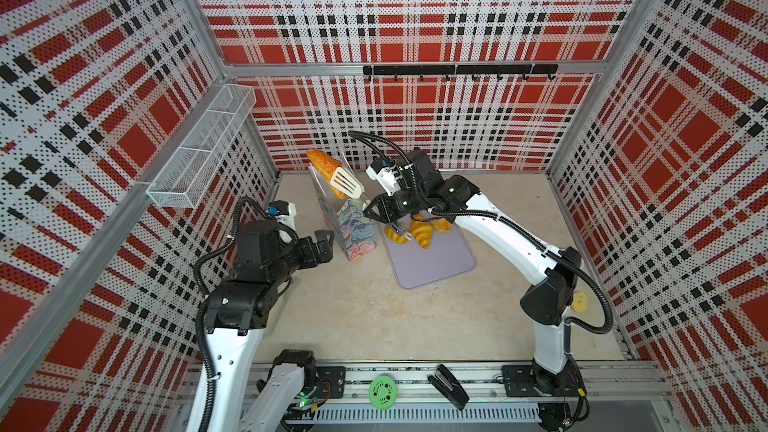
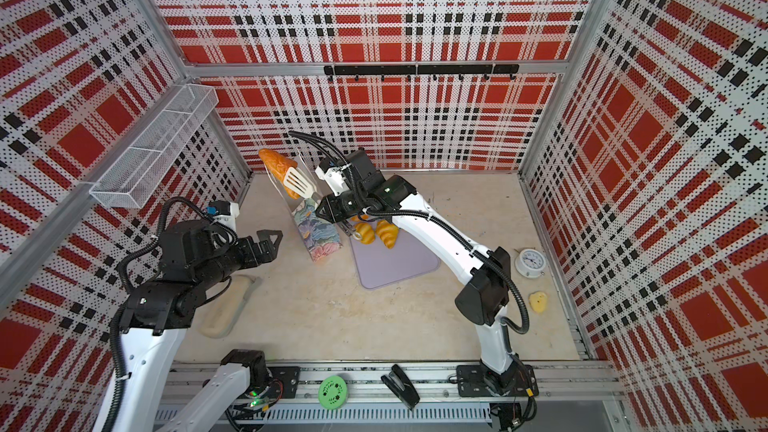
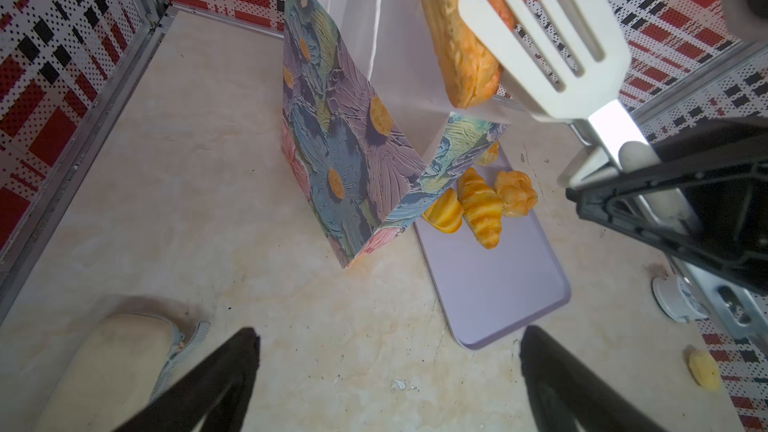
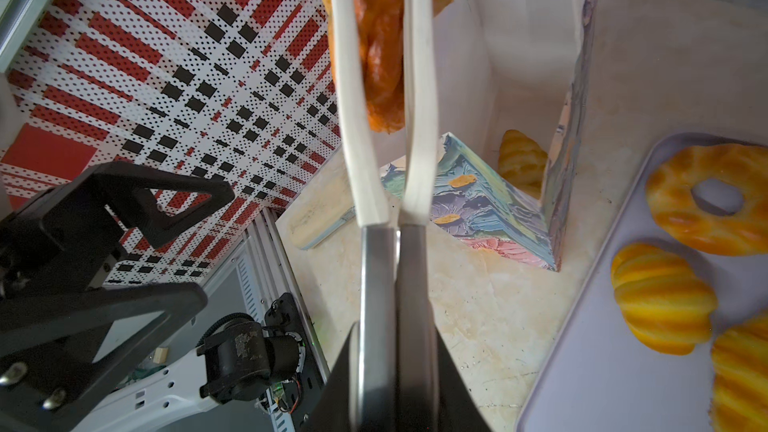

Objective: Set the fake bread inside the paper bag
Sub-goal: 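Lower the orange loaf into the bag and open the right gripper's tongs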

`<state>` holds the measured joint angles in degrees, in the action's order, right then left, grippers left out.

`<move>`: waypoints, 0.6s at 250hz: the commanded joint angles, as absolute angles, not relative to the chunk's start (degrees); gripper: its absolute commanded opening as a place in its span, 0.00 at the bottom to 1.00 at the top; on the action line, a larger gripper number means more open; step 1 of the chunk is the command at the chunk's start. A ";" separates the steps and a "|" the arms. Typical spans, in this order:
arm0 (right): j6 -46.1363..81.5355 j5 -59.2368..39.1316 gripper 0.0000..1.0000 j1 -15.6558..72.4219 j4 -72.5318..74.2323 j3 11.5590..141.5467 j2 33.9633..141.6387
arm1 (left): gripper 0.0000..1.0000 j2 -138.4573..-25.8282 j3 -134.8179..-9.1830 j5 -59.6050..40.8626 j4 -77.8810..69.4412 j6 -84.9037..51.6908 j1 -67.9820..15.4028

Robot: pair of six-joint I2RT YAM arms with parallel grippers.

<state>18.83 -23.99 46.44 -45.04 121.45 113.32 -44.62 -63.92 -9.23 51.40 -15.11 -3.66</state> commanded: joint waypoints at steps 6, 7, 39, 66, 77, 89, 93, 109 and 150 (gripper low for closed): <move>20.30 -25.86 0.23 45.79 -39.90 124.88 114.45 | 0.99 -44.08 -63.46 -9.64 52.34 -14.15 -3.22; 20.30 -25.90 0.23 45.75 -39.90 124.88 114.44 | 0.99 -44.06 -63.46 -9.66 52.36 -14.15 -3.19; 20.57 -25.89 0.24 45.48 -40.08 125.38 115.28 | 0.99 -44.11 -63.33 -9.84 52.43 -14.19 -3.18; 20.57 -26.02 0.25 45.38 -41.12 126.80 116.35 | 0.99 -44.28 -63.20 -10.70 52.46 -14.41 -3.20; 20.56 -26.02 0.26 45.28 -41.55 127.46 116.83 | 1.00 -44.34 -63.11 -11.13 52.43 -14.56 -3.14; 20.66 -26.02 0.27 45.26 -42.19 128.25 117.30 | 0.99 -44.39 -63.02 -11.43 52.41 -14.73 -3.21; 20.65 -26.03 0.28 45.26 -42.41 128.46 117.49 | 0.99 -44.36 -62.99 -11.56 52.46 -14.84 -3.19; 20.59 -26.02 0.31 45.18 -43.27 129.41 118.08 | 1.00 -44.22 -62.84 -11.81 52.43 -15.07 -3.22; 20.48 -25.49 0.40 45.14 -44.11 129.89 118.65 | 0.99 -43.76 -62.39 -11.78 52.47 -15.81 -3.31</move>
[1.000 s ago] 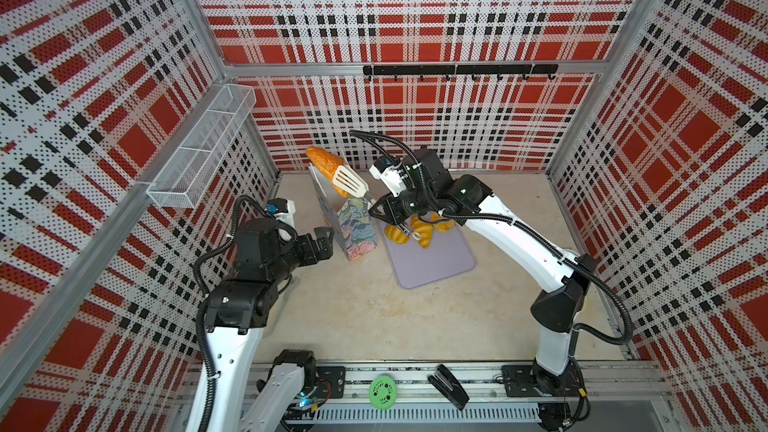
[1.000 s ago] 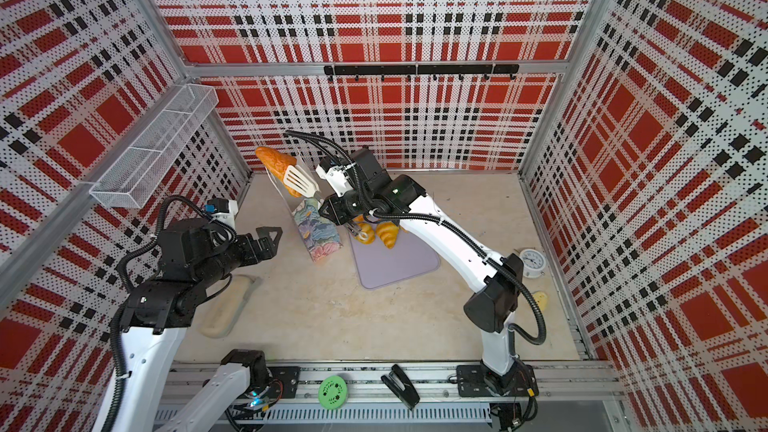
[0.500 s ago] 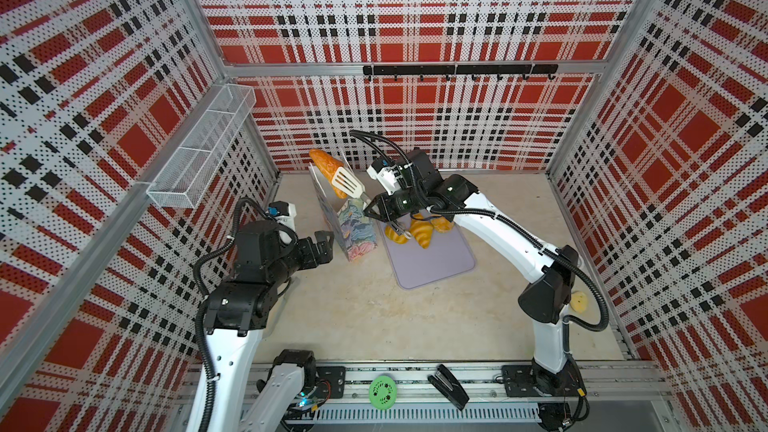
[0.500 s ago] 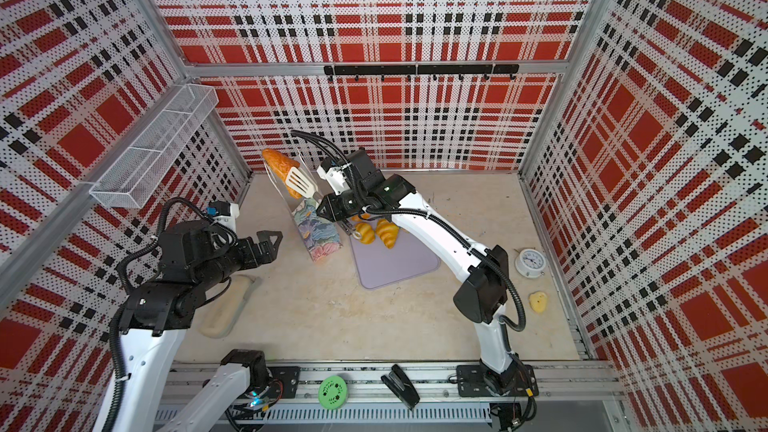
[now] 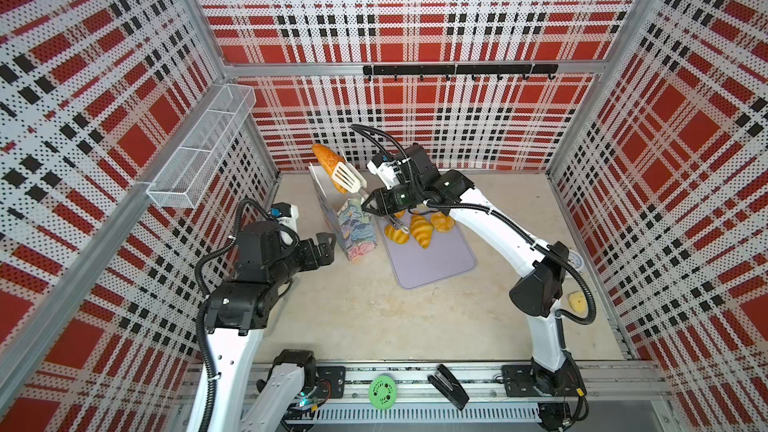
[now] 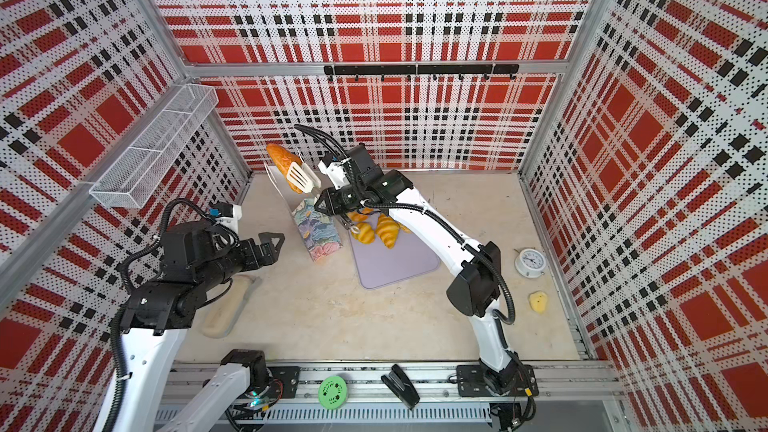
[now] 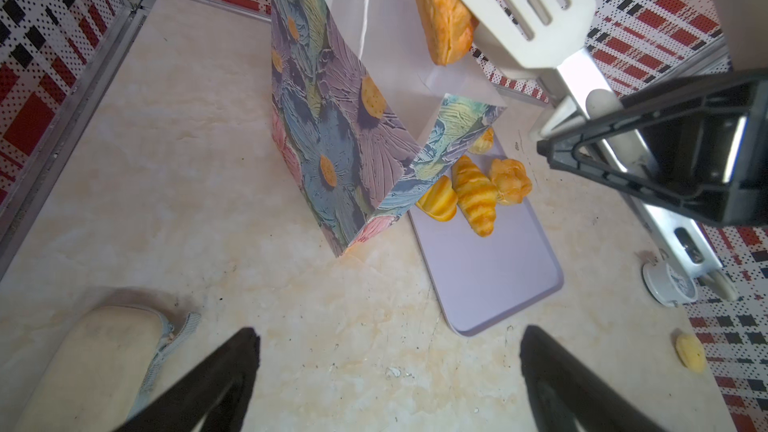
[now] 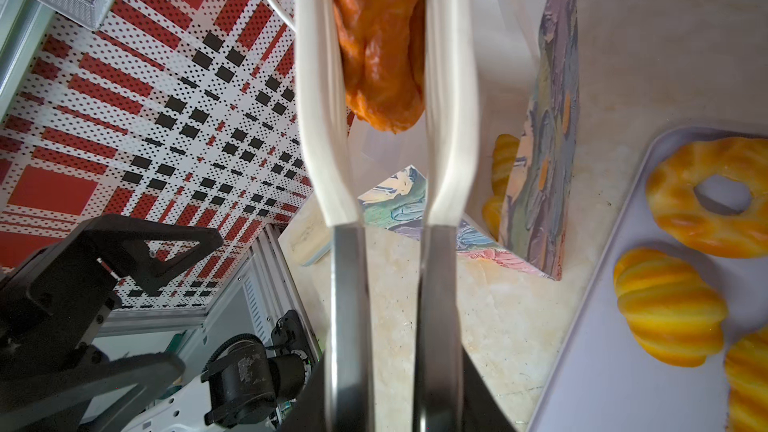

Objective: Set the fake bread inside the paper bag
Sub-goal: 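Lower the orange loaf into the bag and open the right gripper's tongs, then move the empty tongs back over the tray while the left gripper draws back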

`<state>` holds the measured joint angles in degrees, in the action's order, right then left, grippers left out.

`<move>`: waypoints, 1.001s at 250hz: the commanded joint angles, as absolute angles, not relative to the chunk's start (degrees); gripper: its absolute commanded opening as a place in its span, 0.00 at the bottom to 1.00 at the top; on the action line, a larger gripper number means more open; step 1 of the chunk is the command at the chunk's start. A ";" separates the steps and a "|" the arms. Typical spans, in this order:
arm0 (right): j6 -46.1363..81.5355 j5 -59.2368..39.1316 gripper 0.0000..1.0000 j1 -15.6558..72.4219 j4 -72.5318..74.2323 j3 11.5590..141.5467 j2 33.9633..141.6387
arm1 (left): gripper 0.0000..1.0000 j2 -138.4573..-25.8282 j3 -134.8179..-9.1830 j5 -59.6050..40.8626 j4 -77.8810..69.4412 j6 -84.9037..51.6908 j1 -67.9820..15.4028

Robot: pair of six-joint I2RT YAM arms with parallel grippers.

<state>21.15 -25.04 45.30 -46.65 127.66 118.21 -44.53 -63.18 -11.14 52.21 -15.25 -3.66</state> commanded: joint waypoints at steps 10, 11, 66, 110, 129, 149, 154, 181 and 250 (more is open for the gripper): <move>20.39 -25.50 0.41 45.16 -44.12 129.91 118.59 | 0.99 -43.60 -62.40 -11.62 52.48 -15.92 -3.37; 20.39 -25.50 0.41 45.17 -44.12 129.90 118.58 | 0.99 -43.60 -62.40 -11.66 52.52 -15.91 -3.35; 19.39 -24.37 0.46 45.06 -45.28 129.91 117.85 | 0.99 -43.63 -62.75 -11.35 52.84 -16.07 -3.52; 18.80 -23.26 0.47 44.99 -45.53 129.49 116.60 | 0.99 -44.01 -63.28 -10.79 53.24 -16.00 -3.97; 18.46 -22.54 0.47 44.92 -45.92 129.30 116.12 | 0.99 -44.29 -63.59 -10.51 53.43 -16.02 -4.17; 17.92 -21.80 0.48 44.96 -46.45 129.32 115.72 | 0.99 -44.45 -63.89 -10.46 53.61 -16.01 -4.45; 17.85 -21.56 0.48 44.99 -46.58 129.35 115.57 | 0.99 -44.48 -64.03 -10.32 53.65 -16.02 -4.56; 16.81 -20.48 0.48 44.98 -46.89 128.99 113.98 | 0.99 -44.47 -64.16 -9.46 53.89 -16.04 -5.32; 13.41 -18.16 0.49 44.99 -46.66 125.67 108.60 | 0.99 -43.14 -62.74 -0.46 53.76 -20.74 -13.70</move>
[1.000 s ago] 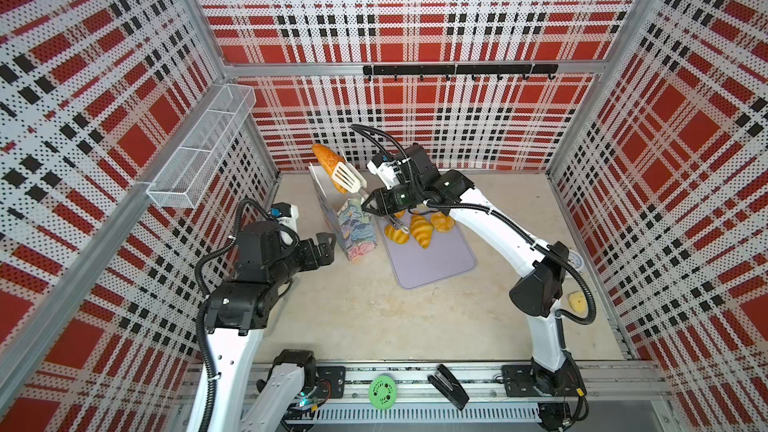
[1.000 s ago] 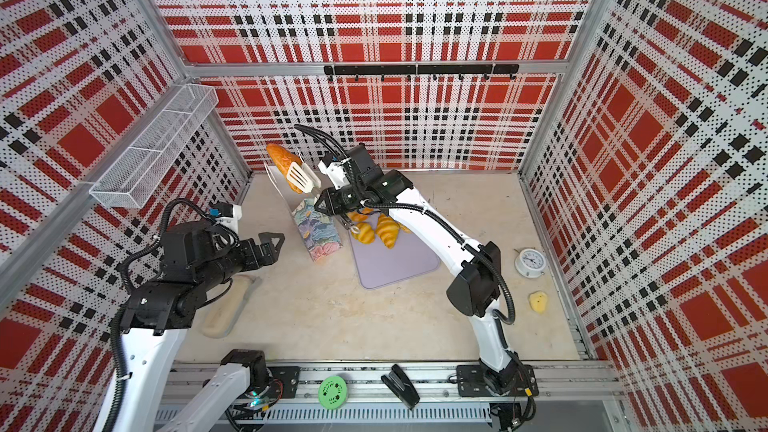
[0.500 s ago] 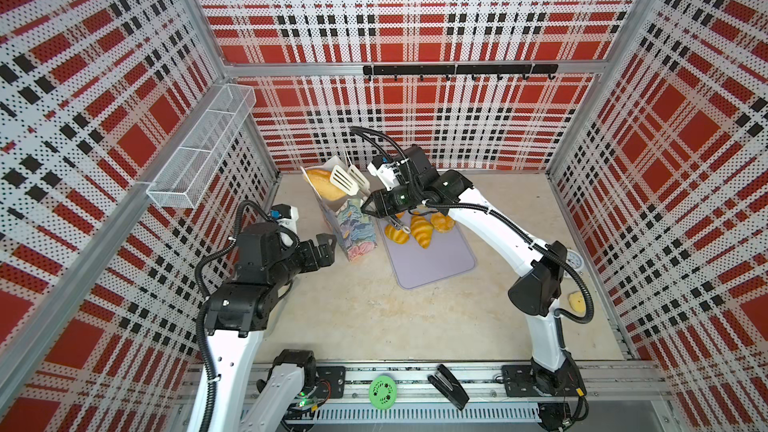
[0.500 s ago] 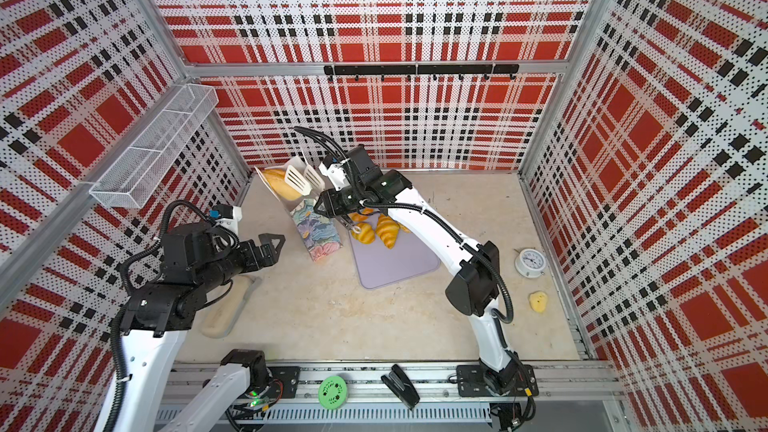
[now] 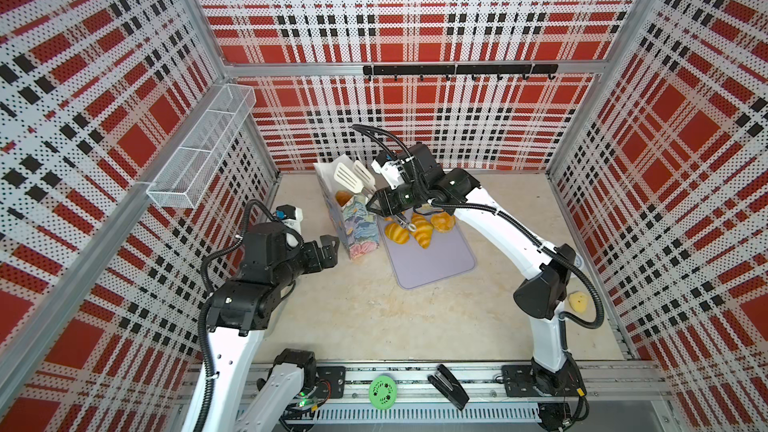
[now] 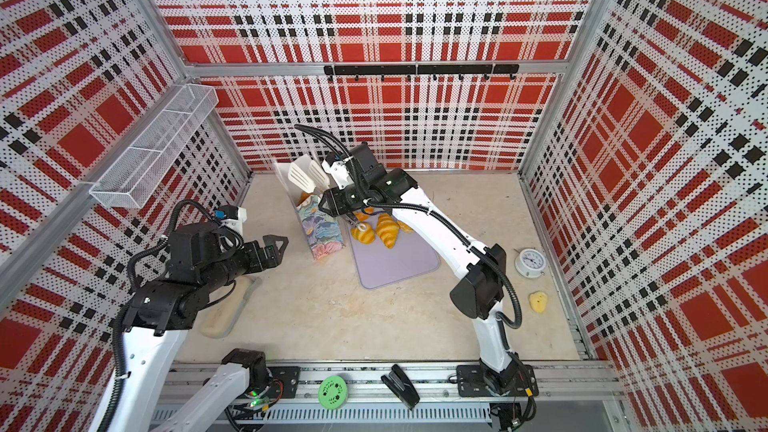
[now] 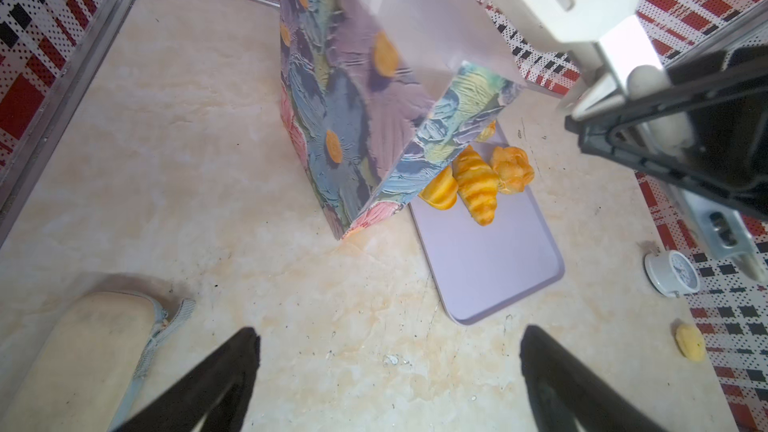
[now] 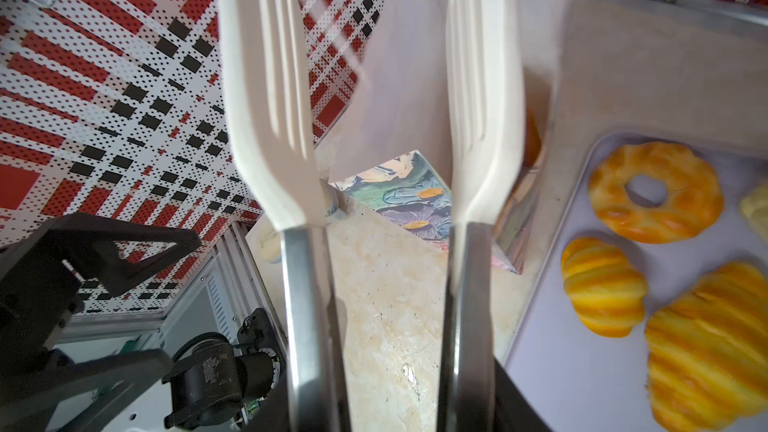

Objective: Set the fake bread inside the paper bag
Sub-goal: 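Move the empty tongs back over the tray while the left gripper draws back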

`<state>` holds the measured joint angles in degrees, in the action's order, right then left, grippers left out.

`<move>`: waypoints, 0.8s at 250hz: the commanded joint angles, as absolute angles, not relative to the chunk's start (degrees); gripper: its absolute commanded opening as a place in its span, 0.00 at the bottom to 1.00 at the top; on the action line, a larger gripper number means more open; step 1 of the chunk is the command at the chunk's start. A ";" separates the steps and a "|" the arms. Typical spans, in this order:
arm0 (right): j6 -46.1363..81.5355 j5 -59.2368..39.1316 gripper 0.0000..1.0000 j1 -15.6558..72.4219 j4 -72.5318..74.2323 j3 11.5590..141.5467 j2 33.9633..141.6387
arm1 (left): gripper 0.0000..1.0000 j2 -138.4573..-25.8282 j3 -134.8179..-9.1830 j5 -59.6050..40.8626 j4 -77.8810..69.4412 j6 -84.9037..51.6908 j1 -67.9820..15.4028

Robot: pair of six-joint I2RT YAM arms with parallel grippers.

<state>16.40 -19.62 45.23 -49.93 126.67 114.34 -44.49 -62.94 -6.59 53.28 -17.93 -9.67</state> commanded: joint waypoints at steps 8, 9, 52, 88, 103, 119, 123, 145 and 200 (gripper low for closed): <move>12.92 -17.73 0.49 44.92 -46.71 125.13 107.94 | 0.99 -42.96 -62.43 0.79 53.70 -21.36 -15.19; 12.87 -17.65 0.49 44.96 -46.74 125.10 107.80 | 0.99 -42.93 -62.42 0.92 53.66 -21.45 -15.37; 10.78 -14.81 0.49 44.79 -47.78 121.82 104.15 | 0.99 -41.93 -61.04 7.58 52.95 -24.96 -23.12; 9.90 -12.40 0.50 43.80 -48.17 116.19 100.31 | 0.99 -41.58 -60.34 12.76 53.00 -27.95 -29.01; 9.69 -11.35 0.50 43.28 -47.98 113.48 98.42 | 1.00 -41.40 -60.00 14.79 52.91 -28.97 -31.29; 8.99 -9.43 0.50 42.93 -48.07 110.94 96.69 | 1.00 -41.42 -59.68 17.18 52.73 -30.29 -33.84; 8.84 -9.14 0.50 42.70 -48.09 110.41 96.33 | 0.99 -41.40 -59.62 17.90 52.72 -30.53 -34.42; 8.78 -7.97 0.49 41.90 -48.19 107.30 94.17 | 1.00 -41.54 -59.34 21.04 52.33 -32.06 -37.80; 8.95 -5.71 0.49 39.53 -48.07 99.88 89.41 | 0.99 -43.88 -58.91 27.07 51.21 -34.61 -45.21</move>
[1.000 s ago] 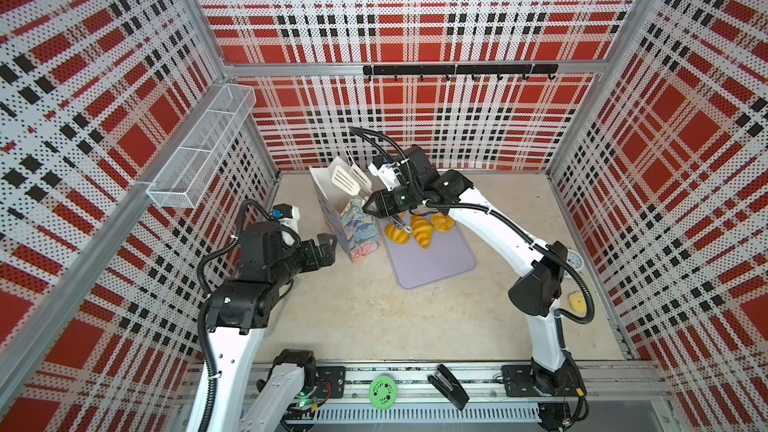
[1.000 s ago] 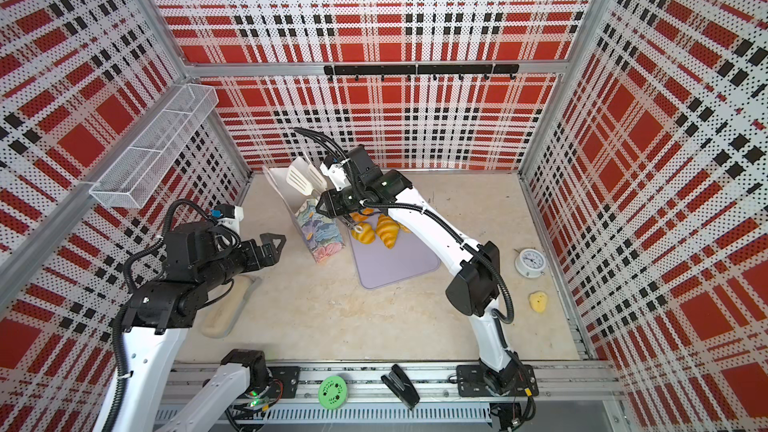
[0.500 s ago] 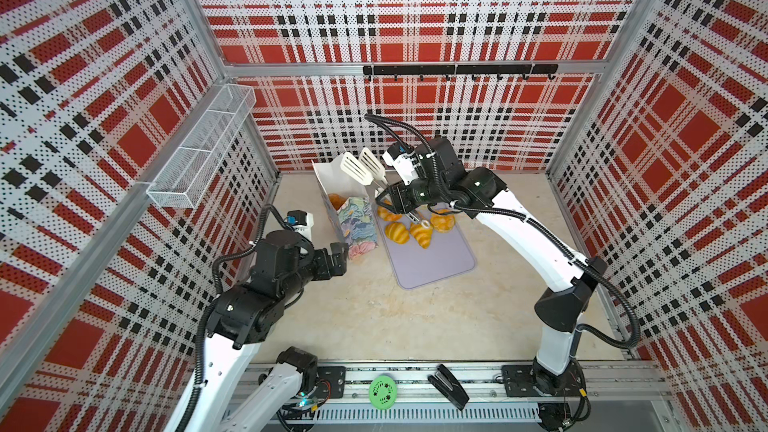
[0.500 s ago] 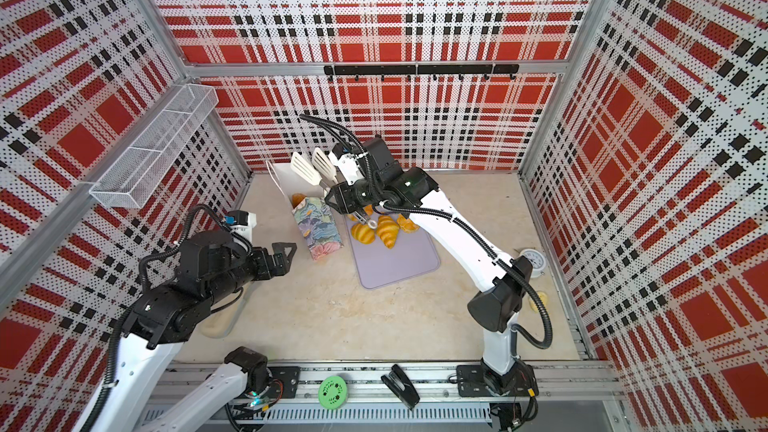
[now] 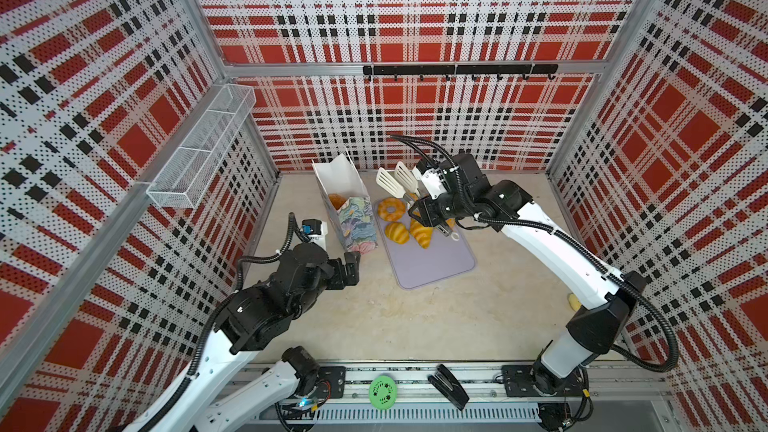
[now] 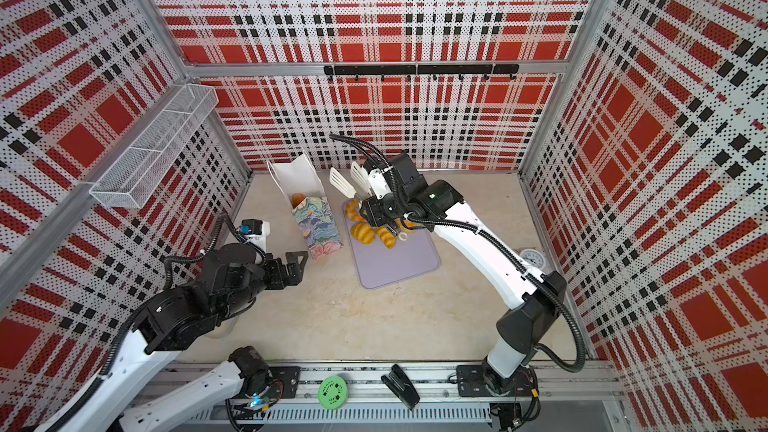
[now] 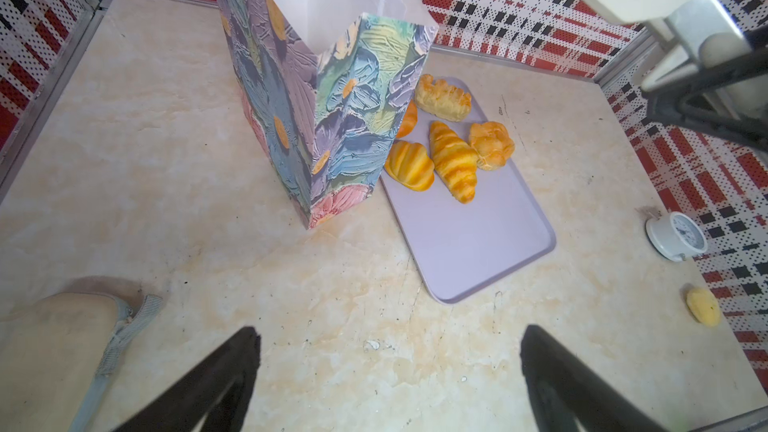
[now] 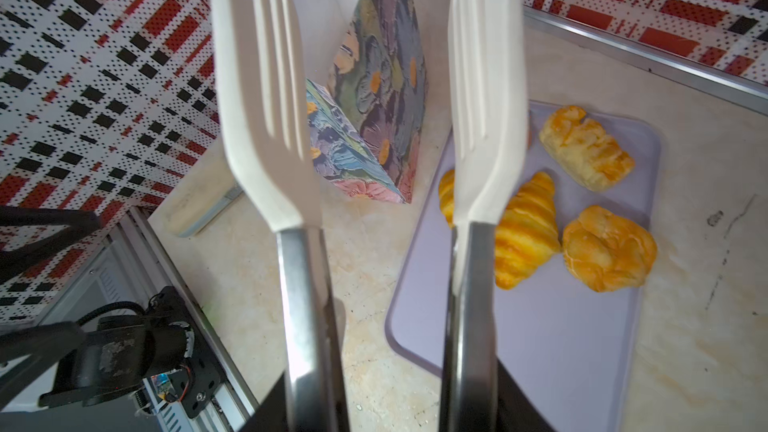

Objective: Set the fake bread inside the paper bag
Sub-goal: 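Move the empty tongs back over the tray while the left gripper draws back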

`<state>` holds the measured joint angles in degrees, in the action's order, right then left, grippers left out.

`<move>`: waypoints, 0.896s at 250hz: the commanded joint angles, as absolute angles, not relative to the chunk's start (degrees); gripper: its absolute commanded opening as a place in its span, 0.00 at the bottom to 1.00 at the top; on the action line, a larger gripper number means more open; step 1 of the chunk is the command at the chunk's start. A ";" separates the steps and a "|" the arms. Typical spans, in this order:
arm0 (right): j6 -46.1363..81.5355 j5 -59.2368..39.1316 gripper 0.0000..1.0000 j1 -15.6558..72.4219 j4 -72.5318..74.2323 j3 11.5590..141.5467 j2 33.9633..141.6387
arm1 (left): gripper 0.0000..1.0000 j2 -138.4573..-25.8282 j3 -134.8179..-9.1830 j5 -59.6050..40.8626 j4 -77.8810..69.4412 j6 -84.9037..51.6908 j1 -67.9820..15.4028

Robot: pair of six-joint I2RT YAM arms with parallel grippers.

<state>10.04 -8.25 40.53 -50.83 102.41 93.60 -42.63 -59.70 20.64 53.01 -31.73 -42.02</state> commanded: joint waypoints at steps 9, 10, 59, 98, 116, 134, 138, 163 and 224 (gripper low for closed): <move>8.94 -5.50 0.49 39.14 -48.07 98.87 88.81 | 0.99 -44.26 -58.80 27.86 50.86 -34.99 -46.29; 8.91 -5.47 0.49 39.13 -48.03 98.74 88.75 | 0.99 -44.23 -58.76 27.95 50.83 -34.99 -46.39; 9.48 -4.75 0.49 36.60 -47.90 92.52 85.23 | 0.99 -46.99 -58.10 32.01 49.26 -36.80 -51.59; 9.50 -4.60 0.49 34.23 -48.03 88.40 83.28 | 0.99 -49.03 -58.10 34.34 48.45 -38.02 -54.76; 9.26 -4.33 0.49 33.05 -48.46 86.84 82.46 | 0.99 -49.82 -57.51 34.67 47.17 -38.49 -55.84; 9.05 -3.74 0.49 32.06 -48.85 85.34 81.62 | 0.99 -50.72 -56.75 34.69 45.79 -39.32 -56.66; 9.01 -3.65 0.49 31.80 -48.82 84.92 81.50 | 0.99 -50.94 -56.57 34.72 45.45 -39.44 -56.85; 9.04 -3.19 0.48 30.36 -48.80 82.78 80.30 | 0.99 -52.35 -55.91 34.67 43.40 -40.17 -58.15; 8.42 -1.63 0.48 28.52 -50.35 79.16 79.11 | 0.99 -56.28 -55.38 34.67 39.20 -41.20 -60.62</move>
